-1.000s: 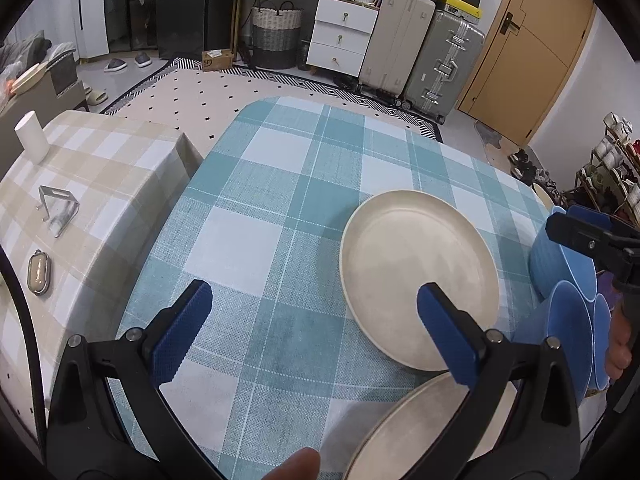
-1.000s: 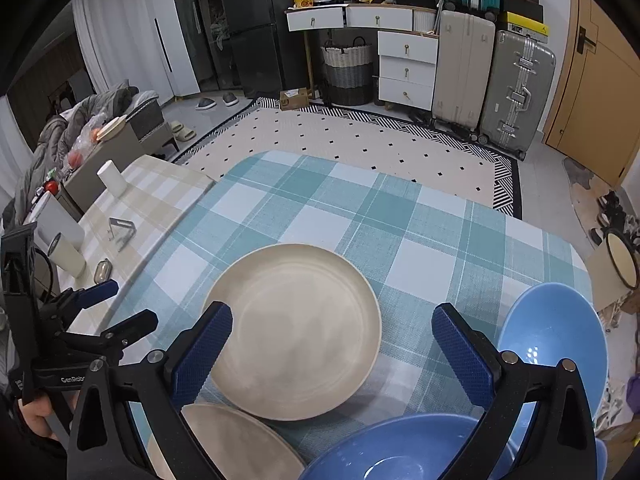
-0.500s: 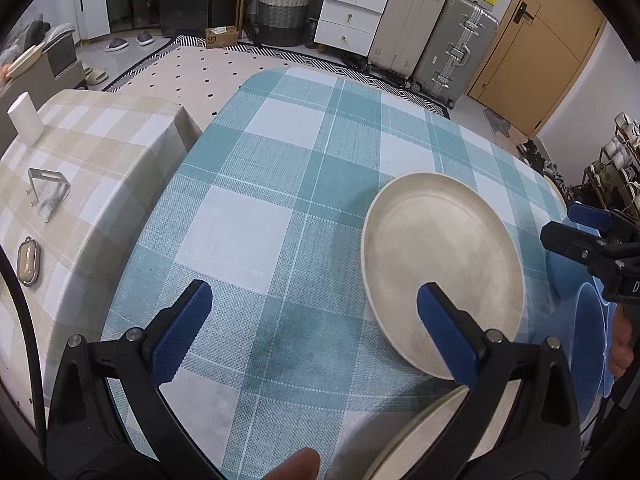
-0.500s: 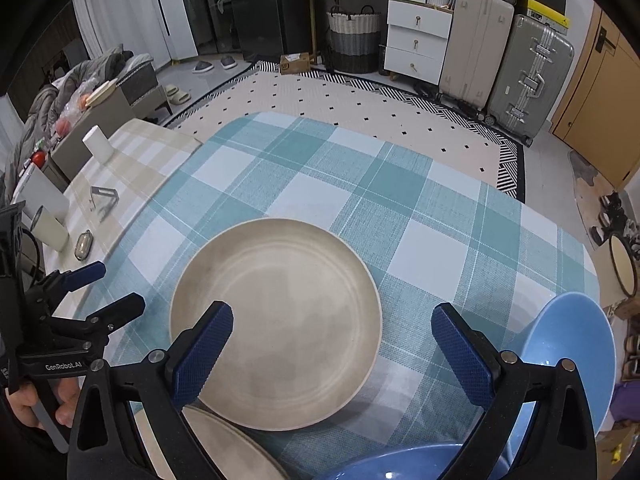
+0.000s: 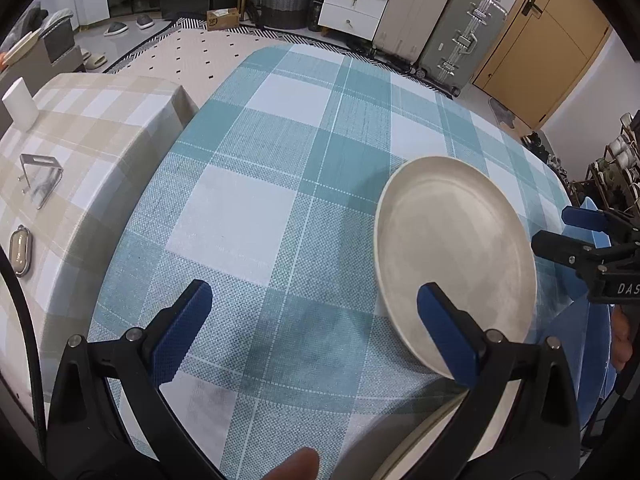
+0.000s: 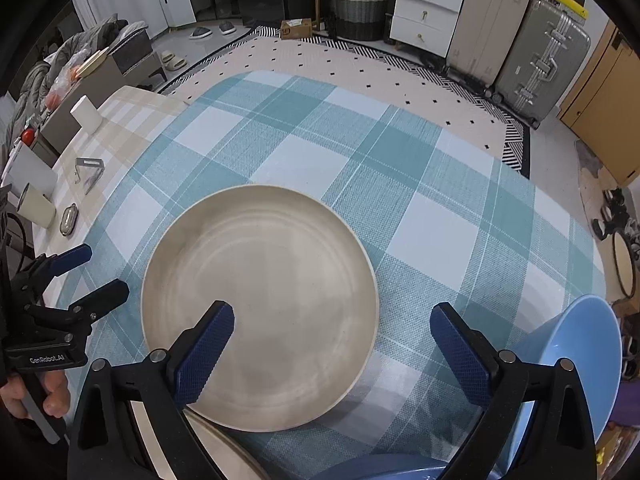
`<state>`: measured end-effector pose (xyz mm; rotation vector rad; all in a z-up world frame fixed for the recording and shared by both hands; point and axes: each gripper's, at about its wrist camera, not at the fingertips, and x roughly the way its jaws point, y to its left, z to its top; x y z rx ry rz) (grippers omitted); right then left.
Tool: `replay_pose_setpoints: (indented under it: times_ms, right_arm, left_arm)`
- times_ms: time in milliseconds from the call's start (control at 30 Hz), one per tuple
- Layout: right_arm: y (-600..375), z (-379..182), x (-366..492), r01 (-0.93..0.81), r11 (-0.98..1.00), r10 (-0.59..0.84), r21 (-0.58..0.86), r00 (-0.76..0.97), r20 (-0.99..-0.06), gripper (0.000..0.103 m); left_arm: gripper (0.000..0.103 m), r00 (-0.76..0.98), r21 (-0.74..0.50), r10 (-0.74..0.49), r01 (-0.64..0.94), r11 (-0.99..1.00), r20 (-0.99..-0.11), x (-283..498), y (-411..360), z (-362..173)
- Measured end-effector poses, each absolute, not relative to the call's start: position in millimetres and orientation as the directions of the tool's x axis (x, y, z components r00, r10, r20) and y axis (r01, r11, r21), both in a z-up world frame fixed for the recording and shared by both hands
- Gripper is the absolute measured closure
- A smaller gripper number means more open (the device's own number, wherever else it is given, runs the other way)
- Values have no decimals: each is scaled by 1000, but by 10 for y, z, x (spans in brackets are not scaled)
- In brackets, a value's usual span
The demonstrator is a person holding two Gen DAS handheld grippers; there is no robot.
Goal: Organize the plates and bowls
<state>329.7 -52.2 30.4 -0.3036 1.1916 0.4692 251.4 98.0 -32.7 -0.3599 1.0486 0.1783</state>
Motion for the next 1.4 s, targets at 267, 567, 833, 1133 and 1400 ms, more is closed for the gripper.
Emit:
replay_pose_setpoints:
  times_ms: [267,567,833,1133,1400]
  right_arm:
    - [-475,155,3342,-507,862,134,-19,264,-955,18]
    - [-592,-52,3417,-481,876,83,-36,222,-971,42]
    - [-668,-152,3360,-488,872,85,-26,205,-975,67]
    - [-660,-109,3263,-491,869,77,-59,253,-964,85]
    - [-613,-100,3158,-506,854,42,-122,301,-953,89]
  left_arm:
    - [1,474,-231,-53,-325,917,-879,2529,1013,-406]
    - [29,437,-245,-114,-255,936,-892,2578,833,-531]
    - [58,435,-269,-163,-195,943,-885,2592,640,-560]
    - [78,447,-249,-159,-151,957,-880,2570,481,-506]
    - [81,454,-199,-123,-122,972,-882,2522,336,-473]
